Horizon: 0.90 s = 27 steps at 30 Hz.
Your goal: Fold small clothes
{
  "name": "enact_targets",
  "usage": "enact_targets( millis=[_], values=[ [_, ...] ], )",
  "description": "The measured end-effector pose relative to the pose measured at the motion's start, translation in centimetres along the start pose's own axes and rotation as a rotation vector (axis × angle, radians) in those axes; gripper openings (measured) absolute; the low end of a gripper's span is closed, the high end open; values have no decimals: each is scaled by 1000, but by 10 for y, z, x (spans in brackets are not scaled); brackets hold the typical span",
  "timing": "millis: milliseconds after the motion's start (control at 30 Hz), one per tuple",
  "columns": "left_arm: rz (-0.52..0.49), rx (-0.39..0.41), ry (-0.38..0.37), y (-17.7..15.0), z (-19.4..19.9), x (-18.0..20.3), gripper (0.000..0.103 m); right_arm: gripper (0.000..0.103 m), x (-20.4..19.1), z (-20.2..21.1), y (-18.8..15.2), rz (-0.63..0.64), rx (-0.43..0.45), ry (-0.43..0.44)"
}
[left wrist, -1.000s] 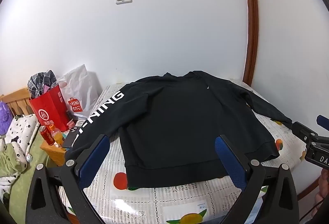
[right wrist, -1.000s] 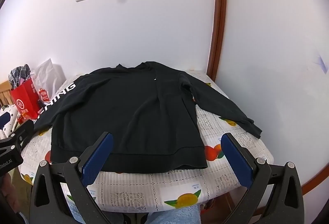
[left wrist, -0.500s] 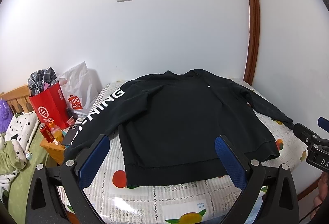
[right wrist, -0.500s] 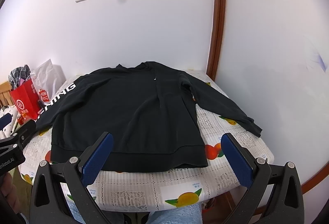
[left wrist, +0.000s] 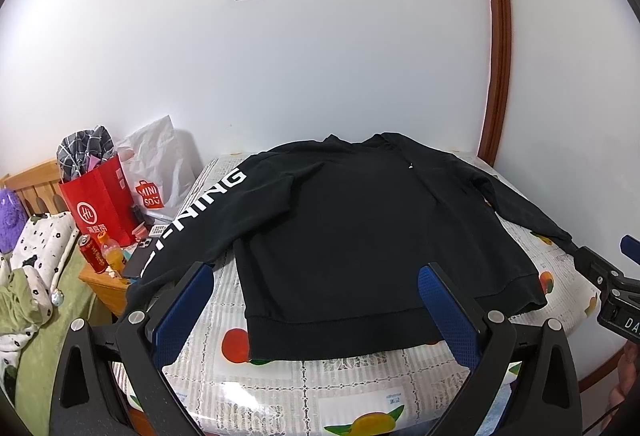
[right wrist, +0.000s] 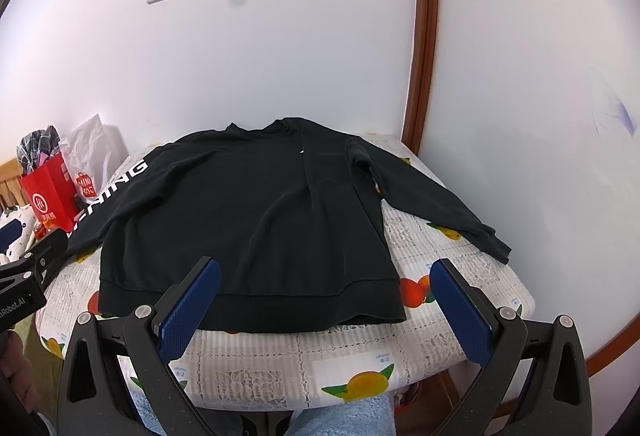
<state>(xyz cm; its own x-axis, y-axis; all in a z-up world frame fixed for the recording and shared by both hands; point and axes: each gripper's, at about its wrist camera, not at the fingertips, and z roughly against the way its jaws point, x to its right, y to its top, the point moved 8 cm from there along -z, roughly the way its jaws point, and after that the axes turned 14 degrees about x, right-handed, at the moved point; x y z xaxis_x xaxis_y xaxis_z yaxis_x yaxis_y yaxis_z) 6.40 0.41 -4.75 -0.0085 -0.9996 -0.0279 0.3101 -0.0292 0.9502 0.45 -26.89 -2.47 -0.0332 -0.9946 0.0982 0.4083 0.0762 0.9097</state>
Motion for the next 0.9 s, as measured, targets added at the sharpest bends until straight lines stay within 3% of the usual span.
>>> enact_targets(
  millis=[900],
  values=[
    [12,5,13,3,5,-6,103,103,-5,1,-2,7,0,2]
  ],
)
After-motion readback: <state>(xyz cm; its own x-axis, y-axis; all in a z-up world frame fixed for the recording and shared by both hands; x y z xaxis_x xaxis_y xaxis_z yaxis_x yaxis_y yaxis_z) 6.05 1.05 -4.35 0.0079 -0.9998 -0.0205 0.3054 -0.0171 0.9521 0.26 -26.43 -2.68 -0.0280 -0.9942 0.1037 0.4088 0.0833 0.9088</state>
